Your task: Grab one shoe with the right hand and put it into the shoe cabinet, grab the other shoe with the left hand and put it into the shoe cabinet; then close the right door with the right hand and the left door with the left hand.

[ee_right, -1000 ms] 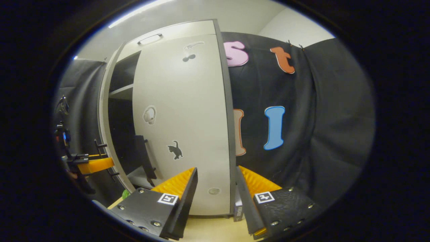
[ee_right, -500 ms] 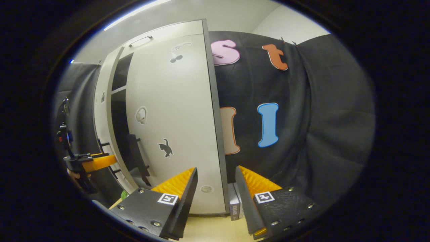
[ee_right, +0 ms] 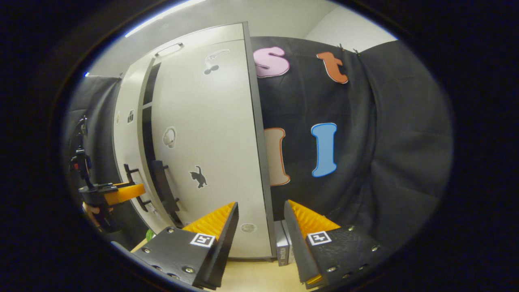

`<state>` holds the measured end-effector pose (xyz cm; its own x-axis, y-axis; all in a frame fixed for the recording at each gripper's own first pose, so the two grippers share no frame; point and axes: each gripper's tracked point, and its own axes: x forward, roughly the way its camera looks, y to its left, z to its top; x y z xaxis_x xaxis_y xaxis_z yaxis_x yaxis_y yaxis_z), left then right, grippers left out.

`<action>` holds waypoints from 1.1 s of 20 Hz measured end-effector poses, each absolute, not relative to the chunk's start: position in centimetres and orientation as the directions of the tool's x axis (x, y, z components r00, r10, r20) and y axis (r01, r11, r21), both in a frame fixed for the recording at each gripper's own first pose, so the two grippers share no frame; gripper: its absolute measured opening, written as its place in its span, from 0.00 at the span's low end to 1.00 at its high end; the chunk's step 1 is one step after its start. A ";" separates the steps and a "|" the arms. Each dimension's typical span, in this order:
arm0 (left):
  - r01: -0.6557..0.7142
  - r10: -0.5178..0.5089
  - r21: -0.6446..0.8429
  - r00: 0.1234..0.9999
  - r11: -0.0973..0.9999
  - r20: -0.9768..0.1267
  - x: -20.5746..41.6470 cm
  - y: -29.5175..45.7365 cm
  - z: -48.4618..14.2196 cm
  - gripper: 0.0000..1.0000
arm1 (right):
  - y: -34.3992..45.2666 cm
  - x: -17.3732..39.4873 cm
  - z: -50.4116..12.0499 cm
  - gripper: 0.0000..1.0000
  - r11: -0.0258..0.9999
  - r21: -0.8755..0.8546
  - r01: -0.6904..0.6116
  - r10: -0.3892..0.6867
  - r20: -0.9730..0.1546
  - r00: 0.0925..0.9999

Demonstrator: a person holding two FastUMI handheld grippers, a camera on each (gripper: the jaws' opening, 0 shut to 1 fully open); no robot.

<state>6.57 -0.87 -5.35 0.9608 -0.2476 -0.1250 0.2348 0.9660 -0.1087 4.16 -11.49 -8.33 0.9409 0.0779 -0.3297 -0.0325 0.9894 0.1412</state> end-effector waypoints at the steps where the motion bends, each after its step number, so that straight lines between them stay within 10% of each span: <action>1: 0.232 -0.244 -0.102 0.962 0.967 -0.125 6.5 -0.9 -5.4 0.96 | -11.6 4.2 -8.4 0.68 0.989 0.141 -0.031 0.077 -0.332 0.940; 22: 0.199 -0.205 -0.060 0.969 0.978 -0.135 6.7 -1.6 -5.4 0.99 | -12.1 3.6 -8.7 0.65 0.985 0.172 -0.025 0.082 -0.333 0.939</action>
<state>6.69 -1.61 -5.36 0.9694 -0.2053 -0.1347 0.1988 0.9782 -0.0603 3.55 -12.09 -8.73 0.9392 0.0822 -0.3334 -0.0252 0.9848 0.1718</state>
